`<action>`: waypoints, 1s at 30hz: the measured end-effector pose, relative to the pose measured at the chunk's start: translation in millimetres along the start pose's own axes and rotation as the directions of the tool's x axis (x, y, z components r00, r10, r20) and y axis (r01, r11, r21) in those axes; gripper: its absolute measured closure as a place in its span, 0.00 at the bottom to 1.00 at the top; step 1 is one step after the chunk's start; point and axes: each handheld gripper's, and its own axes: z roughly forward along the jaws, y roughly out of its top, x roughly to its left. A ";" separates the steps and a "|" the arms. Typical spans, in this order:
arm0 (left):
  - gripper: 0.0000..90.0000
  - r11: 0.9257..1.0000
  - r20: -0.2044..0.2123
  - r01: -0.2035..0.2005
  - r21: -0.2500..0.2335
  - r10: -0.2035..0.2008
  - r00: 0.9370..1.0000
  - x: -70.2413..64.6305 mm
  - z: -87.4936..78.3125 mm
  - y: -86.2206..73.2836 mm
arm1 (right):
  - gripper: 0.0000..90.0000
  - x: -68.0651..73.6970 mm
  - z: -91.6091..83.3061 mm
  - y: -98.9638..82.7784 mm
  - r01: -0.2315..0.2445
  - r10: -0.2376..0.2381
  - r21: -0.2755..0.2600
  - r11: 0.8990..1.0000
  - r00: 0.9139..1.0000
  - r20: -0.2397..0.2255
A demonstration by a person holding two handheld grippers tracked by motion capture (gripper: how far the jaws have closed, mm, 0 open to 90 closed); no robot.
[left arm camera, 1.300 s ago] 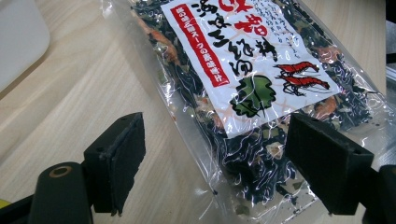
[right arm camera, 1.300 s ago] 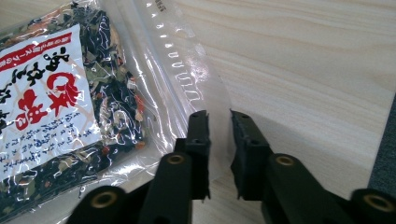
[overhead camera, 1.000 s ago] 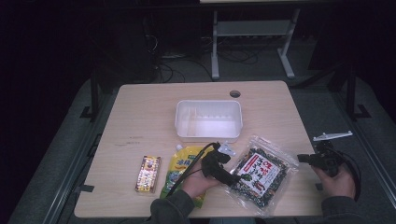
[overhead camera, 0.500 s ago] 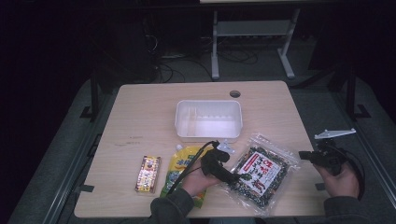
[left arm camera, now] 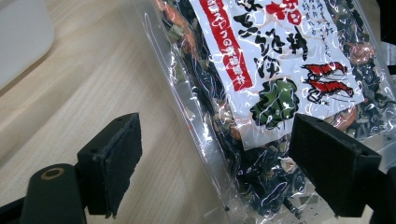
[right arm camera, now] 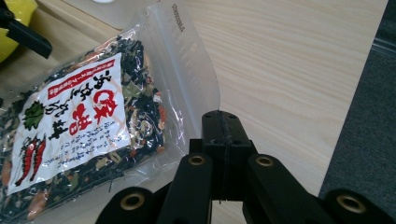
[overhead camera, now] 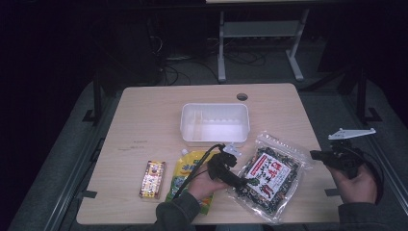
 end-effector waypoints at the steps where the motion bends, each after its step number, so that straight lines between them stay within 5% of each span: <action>1: 0.19 1.000 0.006 0.002 -0.002 -0.002 1.000 0.7 0.3 0.0 | 1.00 0.8 -1.6 0.8 0.003 -0.003 -0.005 1.000 1.000 0.000; 19: 0.19 1.000 0.070 0.024 -0.007 -0.024 0.997 5.9 5.1 5.1 | 1.00 18.9 -27.8 17.5 0.071 -0.072 -0.072 0.995 0.997 -0.003; 30: 0.24 0.998 0.147 0.055 -0.013 -0.053 0.988 13.1 7.4 7.3 | 1.00 24.2 -36.4 23.8 0.080 -0.085 -0.111 0.991 0.996 -0.035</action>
